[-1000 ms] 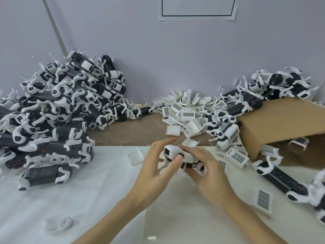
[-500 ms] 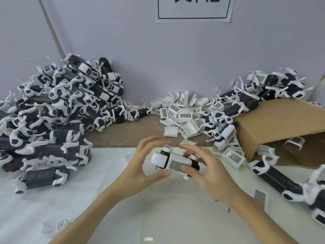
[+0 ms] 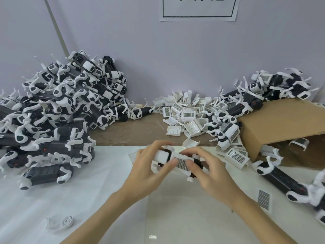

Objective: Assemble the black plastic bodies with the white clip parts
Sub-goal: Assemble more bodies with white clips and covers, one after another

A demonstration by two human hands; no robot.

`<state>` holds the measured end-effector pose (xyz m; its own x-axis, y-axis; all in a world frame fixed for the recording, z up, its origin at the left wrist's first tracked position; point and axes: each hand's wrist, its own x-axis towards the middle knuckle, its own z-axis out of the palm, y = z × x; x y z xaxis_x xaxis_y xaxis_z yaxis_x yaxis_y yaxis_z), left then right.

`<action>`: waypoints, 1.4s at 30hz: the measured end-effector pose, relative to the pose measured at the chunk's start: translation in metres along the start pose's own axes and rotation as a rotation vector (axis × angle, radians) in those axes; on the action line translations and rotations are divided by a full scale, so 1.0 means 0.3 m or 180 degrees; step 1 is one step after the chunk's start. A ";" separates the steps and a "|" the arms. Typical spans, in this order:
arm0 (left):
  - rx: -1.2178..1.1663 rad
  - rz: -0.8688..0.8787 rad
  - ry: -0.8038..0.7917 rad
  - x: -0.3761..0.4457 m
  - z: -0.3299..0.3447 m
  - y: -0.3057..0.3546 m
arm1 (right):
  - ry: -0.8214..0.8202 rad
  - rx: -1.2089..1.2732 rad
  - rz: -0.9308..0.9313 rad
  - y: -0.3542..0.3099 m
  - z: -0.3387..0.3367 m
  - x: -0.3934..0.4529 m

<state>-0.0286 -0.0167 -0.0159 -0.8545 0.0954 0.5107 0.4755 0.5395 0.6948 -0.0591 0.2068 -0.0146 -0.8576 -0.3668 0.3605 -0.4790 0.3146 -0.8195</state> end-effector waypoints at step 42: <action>-0.3020 -0.1341 0.0295 0.011 0.054 0.081 | 0.0003 0.1026 0.0257 0.023 0.005 0.020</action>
<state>-0.0233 0.0103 -0.0057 -0.9891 -0.0343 0.1435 0.1460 -0.3689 0.9179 -0.0674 0.2055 -0.0188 -0.8906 -0.3512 0.2889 -0.3257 0.0494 -0.9442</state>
